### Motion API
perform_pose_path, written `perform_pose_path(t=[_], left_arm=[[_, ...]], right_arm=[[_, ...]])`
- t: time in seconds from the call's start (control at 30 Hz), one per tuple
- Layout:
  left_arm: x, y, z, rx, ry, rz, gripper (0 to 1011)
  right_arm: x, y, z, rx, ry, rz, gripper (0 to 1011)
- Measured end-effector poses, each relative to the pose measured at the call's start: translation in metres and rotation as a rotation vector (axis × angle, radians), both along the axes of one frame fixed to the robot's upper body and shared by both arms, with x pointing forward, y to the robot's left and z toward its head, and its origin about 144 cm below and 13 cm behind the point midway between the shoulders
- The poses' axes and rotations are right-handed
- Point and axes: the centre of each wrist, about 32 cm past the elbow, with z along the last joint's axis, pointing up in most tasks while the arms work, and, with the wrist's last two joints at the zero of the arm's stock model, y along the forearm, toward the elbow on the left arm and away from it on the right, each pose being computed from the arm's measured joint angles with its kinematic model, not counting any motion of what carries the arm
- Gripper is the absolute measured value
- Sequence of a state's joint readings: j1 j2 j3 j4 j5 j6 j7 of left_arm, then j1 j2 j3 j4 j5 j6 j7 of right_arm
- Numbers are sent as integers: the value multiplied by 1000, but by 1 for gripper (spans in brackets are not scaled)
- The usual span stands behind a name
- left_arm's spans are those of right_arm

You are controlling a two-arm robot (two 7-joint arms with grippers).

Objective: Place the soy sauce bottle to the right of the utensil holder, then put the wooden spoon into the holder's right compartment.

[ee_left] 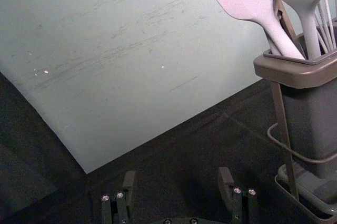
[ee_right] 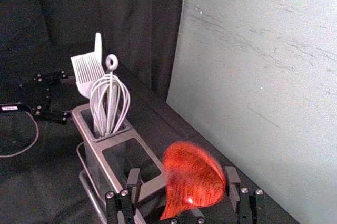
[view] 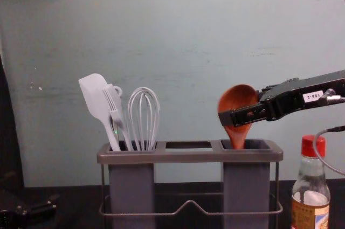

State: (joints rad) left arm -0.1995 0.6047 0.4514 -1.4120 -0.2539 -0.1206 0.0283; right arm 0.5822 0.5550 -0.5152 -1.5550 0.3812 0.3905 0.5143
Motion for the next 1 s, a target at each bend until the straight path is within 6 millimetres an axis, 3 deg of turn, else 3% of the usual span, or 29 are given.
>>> perform_pose_path(t=[0.37,0.57,1.0], left_arm=[[0,0,0,0,0,0,1012],[0,0,0,0,0,0,1011],[0,0,0,0,0,0,1012]], right_arm=[[0,0,0,0,-2,1,1004],[-19,6,-5,-5,-31,-73,1004],[-73,11,-58,95,-169,-225,1004]])
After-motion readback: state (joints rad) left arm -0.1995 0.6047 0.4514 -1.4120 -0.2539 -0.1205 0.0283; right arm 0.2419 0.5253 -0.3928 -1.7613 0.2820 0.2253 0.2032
